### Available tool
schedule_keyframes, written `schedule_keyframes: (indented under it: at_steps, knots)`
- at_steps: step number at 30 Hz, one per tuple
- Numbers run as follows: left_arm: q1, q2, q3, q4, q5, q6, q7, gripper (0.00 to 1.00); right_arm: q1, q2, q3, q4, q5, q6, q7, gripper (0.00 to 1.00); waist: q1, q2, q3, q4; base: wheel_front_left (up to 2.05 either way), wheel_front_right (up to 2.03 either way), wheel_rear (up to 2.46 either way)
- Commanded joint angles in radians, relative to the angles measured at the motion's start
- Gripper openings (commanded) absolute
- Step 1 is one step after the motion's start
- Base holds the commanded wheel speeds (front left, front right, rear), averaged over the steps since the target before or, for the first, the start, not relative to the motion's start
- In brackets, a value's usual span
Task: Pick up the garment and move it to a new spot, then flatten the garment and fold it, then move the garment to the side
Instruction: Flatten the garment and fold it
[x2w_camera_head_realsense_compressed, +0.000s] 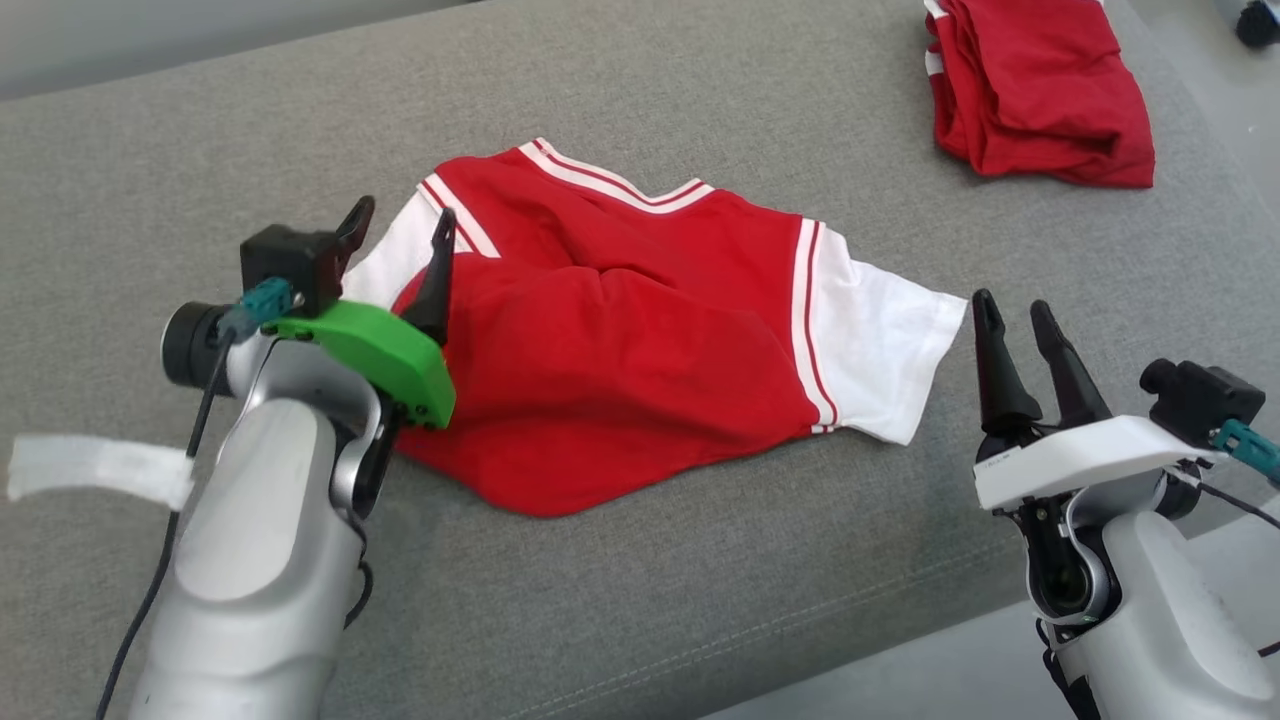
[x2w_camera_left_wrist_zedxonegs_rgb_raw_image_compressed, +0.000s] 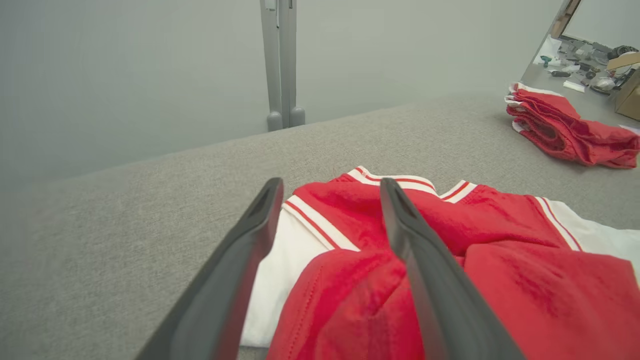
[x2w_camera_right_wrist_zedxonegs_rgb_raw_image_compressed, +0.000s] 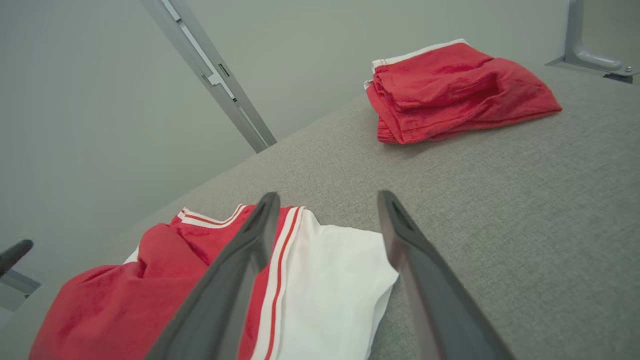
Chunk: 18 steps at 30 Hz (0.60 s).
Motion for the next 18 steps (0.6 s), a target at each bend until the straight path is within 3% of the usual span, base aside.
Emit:
schedule_keyframes:
  at_steps: [1, 4, 9, 18]
  knots:
    - [-0.041, -0.016, -0.005, 0.029, -0.019, -0.007, 0.021, 1.00, 0.008, -0.003, 0.001, -0.027, -0.014, 0.000, 0.006, 1.00, 0.0000, 0.0000, 0.040, -0.035, 0.00, 0.00, 0.00]
    - [-0.122, -0.032, -0.004, 0.115, -0.042, -0.004, 0.076, 1.00, 0.000, 0.006, 0.015, -0.084, -0.031, 0.000, 0.023, 1.00, 0.0000, 0.0000, 0.065, -0.056, 0.00, 0.00, 0.00]
    - [-0.221, -0.009, 0.008, 0.279, -0.037, 0.037, 0.145, 1.00, -0.021, 0.022, 0.054, -0.145, -0.040, 0.000, 0.045, 1.00, 0.0000, 0.0000, 0.104, -0.097, 0.00, 0.00, 0.00]
    - [-0.344, 0.021, 0.009, 0.487, -0.037, 0.049, 0.183, 1.00, -0.042, 0.021, 0.088, -0.177, -0.058, 0.000, 0.050, 1.00, 0.0000, 0.0000, 0.163, -0.143, 0.00, 0.00, 0.00]
